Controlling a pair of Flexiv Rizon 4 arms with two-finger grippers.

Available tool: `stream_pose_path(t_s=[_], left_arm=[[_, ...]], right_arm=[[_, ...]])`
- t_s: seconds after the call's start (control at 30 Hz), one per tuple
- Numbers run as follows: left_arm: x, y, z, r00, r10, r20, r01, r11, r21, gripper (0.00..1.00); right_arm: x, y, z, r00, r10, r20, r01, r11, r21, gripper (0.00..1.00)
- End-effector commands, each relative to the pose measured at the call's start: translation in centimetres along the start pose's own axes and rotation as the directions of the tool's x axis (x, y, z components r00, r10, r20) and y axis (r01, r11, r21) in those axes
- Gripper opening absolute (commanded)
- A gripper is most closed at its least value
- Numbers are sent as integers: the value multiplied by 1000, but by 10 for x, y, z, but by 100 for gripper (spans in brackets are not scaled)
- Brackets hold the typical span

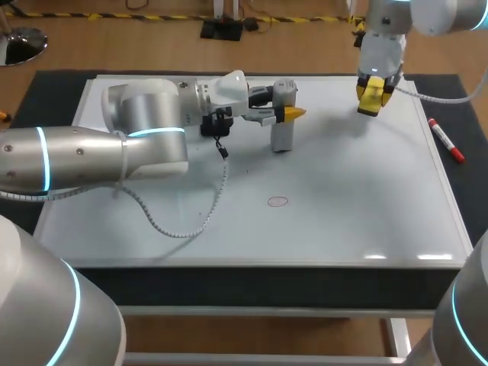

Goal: Pick up the inspection probe, press it on each red-marked spot on the whiteboard one by one, put down the probe, pick up the eraser, and wipe off all the red marks.

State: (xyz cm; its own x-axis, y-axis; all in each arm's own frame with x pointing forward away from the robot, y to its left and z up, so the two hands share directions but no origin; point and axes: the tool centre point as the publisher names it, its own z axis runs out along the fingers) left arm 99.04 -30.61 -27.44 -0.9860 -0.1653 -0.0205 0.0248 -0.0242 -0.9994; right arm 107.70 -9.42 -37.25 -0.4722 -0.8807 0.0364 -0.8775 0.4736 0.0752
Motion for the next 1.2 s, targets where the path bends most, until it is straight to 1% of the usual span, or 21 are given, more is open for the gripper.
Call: stream_pose_path(t_s=[0.03,0.17,0.5,0.7,0.83,1.03,1.2], left_arm=[[17,-23,-31,999,4,44,-3,1000,-20,0],[29,-32,-59,997,15,76,-14,1000,-25,0],[59,-39,-140,980,7,200,-1,1000,-30,0],[75,-42,-188,967,12,256,0,999,-49,0],[85,-42,-214,960,22,278,-7,998,-54,0],[94,-40,-250,951,30,306,-13,998,-57,0],[91,-42,-276,952,40,304,-25,998,-51,0]], right_arm=[[0,-2,-1,1000,-2,-4,2,1000,-2,0],[0,-2,-1,1000,-2,-4,2,1000,-2,0],[0,-2,-1,1000,-2,-4,2,1000,-2,0],[0,-2,-1,1000,-2,-4,2,1000,-2,0],[0,-2,-1,1000,-2,-4,2,1000,-2,0],[0,-2,-1,1000,-2,-4,2,1000,-2,0],[0,-2,-1,1000,-2,-4,2,1000,-2,0]])
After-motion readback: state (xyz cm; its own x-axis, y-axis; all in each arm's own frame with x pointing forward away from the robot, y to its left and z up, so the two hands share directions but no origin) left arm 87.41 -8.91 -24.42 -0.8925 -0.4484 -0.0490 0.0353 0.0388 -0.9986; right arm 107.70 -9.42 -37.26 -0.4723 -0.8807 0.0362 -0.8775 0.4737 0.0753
